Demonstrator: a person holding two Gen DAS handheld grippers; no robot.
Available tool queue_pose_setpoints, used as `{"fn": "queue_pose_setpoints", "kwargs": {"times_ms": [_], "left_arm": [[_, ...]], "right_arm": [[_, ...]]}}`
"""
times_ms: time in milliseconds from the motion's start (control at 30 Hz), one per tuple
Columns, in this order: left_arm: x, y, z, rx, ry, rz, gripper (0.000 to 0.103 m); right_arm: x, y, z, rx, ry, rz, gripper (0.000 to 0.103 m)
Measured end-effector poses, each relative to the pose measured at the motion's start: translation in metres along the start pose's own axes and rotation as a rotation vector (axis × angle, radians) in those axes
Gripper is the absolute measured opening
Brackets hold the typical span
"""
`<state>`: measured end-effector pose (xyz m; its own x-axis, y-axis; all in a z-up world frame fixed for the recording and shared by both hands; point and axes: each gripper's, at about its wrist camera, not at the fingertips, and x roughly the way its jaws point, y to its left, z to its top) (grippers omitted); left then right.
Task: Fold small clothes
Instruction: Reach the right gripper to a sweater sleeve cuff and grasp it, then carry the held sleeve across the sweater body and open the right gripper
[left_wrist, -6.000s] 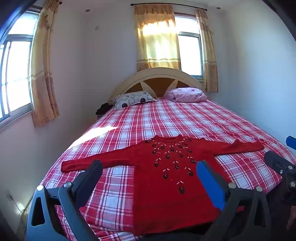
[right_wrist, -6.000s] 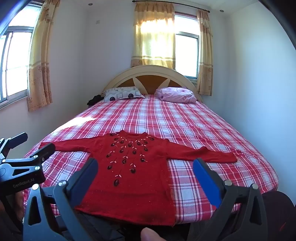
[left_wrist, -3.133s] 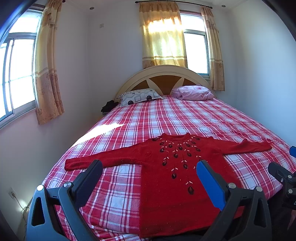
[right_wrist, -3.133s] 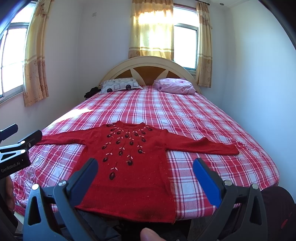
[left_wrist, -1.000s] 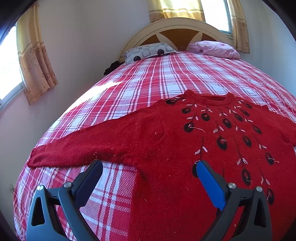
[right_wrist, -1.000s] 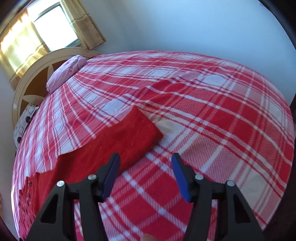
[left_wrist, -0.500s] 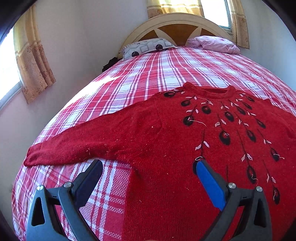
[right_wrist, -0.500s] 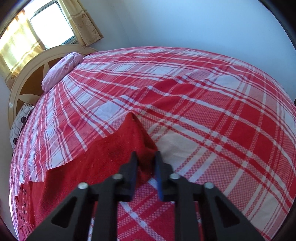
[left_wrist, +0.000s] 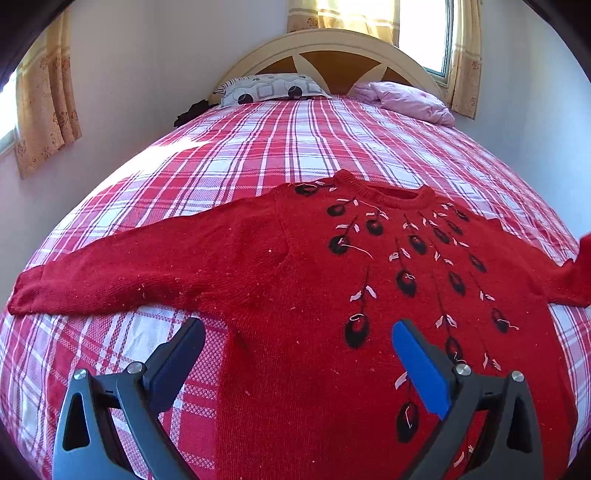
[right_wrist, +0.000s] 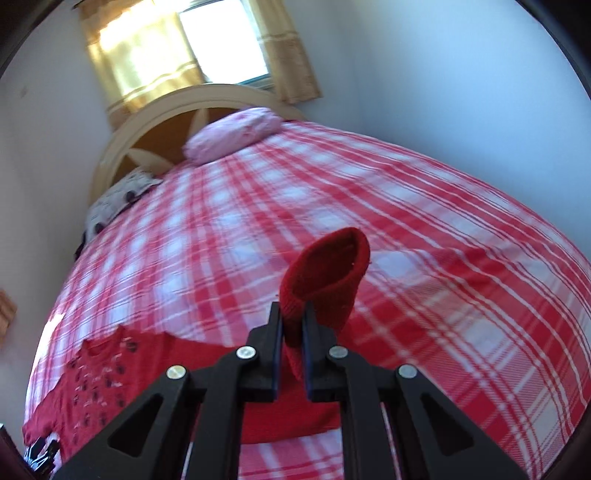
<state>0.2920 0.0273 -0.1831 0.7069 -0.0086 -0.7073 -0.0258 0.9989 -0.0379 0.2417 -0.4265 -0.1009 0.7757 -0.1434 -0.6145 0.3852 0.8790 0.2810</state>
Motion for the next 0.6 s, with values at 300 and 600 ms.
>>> {"fn": "queue_pose_setpoints", "kwargs": {"times_ms": [300, 600], "left_arm": [[-0.005, 0.010, -0.003, -0.007, -0.009, -0.043, 0.101], [-0.001, 0.028, -0.008, -0.047, -0.001, -0.048, 0.101]], "right_arm": [[0.011, 0.147, -0.016, -0.233, 0.025, 0.190, 0.012], [0.041, 0.256, -0.076, -0.419, 0.108, 0.314, 0.011]]}}
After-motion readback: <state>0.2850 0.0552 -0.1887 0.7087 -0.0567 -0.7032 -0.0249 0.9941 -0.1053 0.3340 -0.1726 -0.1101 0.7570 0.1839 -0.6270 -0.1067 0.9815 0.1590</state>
